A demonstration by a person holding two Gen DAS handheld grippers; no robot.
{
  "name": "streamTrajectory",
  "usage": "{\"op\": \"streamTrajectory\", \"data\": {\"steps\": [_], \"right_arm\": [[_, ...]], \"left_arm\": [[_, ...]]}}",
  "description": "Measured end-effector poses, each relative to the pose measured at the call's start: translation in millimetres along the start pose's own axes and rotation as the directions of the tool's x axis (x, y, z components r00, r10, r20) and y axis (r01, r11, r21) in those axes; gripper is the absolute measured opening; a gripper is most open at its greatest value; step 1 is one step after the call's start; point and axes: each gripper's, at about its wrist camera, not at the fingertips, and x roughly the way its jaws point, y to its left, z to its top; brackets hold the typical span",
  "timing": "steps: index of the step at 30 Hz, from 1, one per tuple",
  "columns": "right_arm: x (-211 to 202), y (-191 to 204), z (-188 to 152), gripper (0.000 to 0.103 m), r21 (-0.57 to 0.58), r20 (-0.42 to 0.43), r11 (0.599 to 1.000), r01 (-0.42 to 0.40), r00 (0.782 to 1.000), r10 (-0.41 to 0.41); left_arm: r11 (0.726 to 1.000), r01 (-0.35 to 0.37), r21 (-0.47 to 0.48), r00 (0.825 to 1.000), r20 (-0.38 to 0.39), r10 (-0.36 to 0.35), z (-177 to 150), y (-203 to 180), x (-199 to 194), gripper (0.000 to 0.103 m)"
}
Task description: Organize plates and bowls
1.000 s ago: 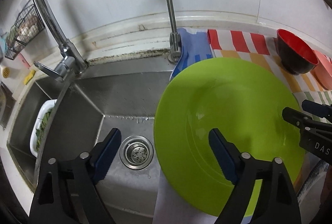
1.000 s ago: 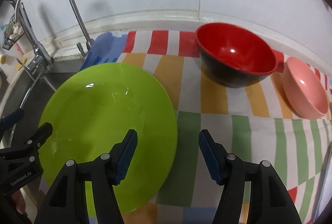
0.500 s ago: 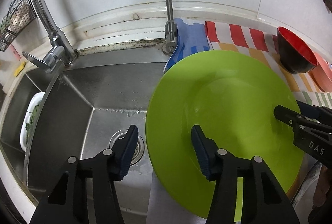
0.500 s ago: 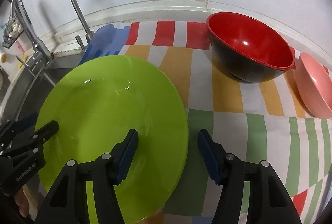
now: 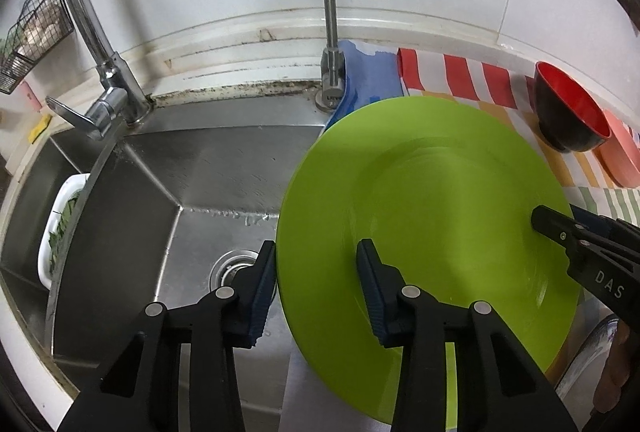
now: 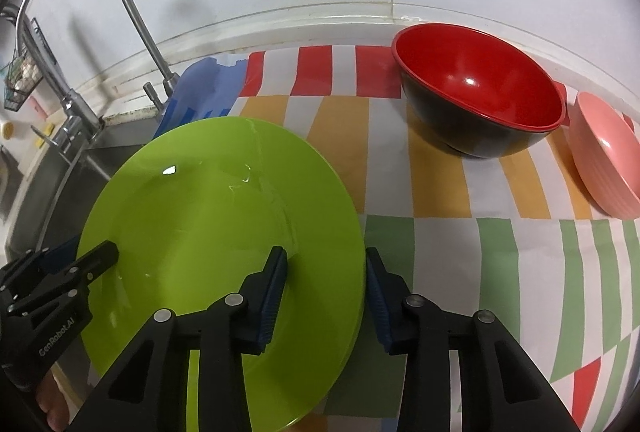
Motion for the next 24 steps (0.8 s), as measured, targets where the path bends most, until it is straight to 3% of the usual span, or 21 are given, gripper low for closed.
{"op": "streamTrajectory", "data": {"steps": [12,24], "right_arm": [[-38,0,-7,0.039,0.063,0.021,0.998,-0.001,1.000,-0.001],[-108,-23,-42,0.039,0.128,0.055,0.989,0.073,0.995,-0.080]], "left_arm": [[1.000,0.025,0.019,0.999,0.047,-0.026,-4,-5,-43,0.039],[0.992,0.094,0.088,0.991,0.088,-0.102,-33,-43,-99,0.039]]}}
